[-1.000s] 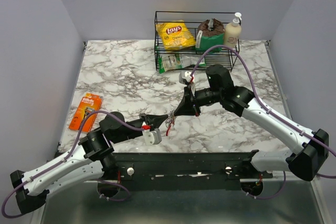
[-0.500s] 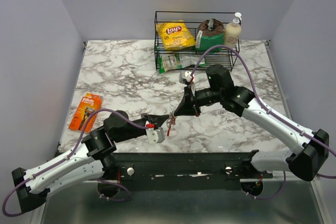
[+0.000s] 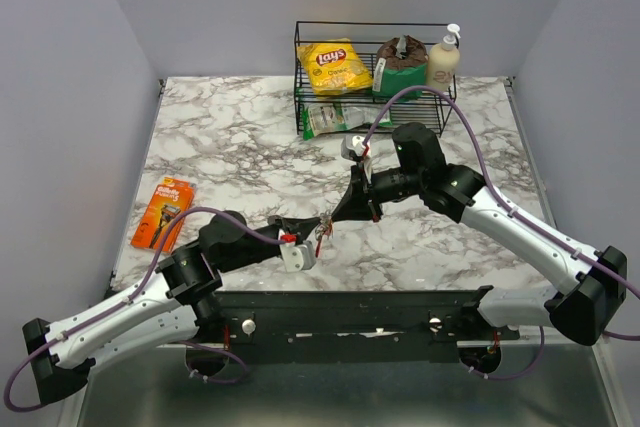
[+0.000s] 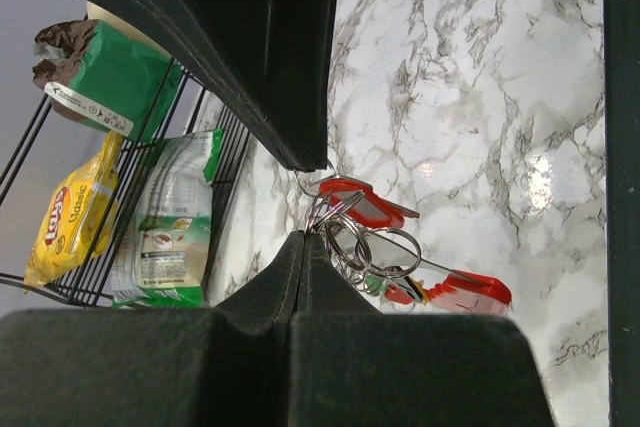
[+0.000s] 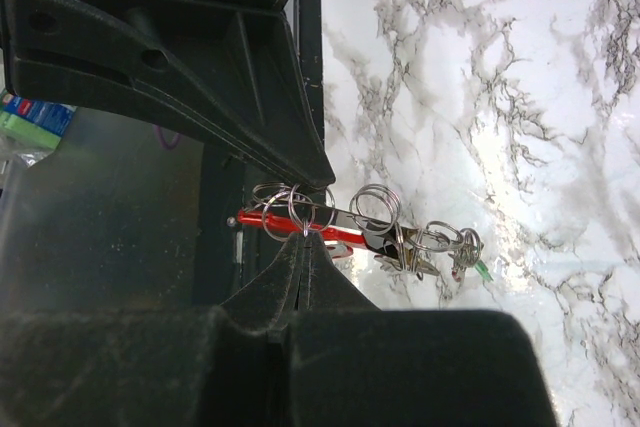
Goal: Put the keys on the keyring
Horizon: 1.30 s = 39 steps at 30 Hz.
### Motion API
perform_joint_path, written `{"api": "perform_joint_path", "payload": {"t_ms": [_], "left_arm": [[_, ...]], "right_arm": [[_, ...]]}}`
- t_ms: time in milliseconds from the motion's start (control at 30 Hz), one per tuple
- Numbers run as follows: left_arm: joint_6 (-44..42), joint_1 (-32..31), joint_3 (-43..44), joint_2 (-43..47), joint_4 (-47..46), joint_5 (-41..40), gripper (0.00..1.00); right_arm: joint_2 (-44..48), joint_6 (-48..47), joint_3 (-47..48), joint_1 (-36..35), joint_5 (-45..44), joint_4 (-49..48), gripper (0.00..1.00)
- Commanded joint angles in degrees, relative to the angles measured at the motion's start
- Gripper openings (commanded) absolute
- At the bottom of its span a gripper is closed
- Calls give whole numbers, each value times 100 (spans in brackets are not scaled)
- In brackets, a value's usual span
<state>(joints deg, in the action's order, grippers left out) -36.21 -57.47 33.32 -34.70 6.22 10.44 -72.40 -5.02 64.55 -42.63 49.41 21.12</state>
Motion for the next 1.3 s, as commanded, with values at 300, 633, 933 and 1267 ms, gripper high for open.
{"api": "perform_joint_path", "payload": {"t_ms": [300,633,933,1267], "left_arm": [[-45,-62,61,-441,-269,-507,0],[192,-71,-89,-740,-832,-832,0],[412,-71,-721,-758,-1887,-956,0],[781,-71,-1617,-793,-3081,-1316,0]], "right_arm": [[-151,27,189,9,227,58,0],[-459,80,154,9,16,67,0],[-819,27,84,9,-291,41,0],[-1144,80,-180,9,-327,-196,1]]}}
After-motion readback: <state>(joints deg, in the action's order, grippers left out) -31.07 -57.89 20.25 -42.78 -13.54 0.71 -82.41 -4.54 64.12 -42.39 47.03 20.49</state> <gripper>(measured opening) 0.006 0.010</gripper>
